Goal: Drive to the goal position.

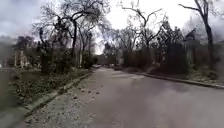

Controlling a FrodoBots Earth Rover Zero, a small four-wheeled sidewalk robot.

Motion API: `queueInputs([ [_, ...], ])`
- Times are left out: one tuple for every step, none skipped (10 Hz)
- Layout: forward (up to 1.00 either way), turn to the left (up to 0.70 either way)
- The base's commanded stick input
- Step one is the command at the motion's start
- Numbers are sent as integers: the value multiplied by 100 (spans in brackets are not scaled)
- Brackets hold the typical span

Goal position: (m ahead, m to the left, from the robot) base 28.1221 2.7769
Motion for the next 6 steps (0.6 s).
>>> queueInputs([
  [70,0],
  [70,0],
  [70,0],
  [70,0],
  [70,0],
  [70,0],
])
